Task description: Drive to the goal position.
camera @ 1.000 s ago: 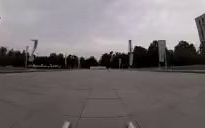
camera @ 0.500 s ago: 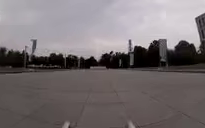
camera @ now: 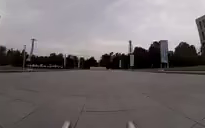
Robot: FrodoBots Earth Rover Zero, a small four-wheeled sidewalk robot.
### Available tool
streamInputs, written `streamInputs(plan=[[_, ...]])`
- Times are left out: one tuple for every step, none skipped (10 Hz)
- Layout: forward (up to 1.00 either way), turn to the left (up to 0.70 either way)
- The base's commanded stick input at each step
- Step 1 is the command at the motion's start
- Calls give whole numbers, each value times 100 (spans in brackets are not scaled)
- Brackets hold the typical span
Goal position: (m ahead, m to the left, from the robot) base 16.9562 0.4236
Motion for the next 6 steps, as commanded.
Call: streamInputs(plan=[[60, 0], [60, 0], [60, 0], [60, 0], [60, 0], [60, 0]])
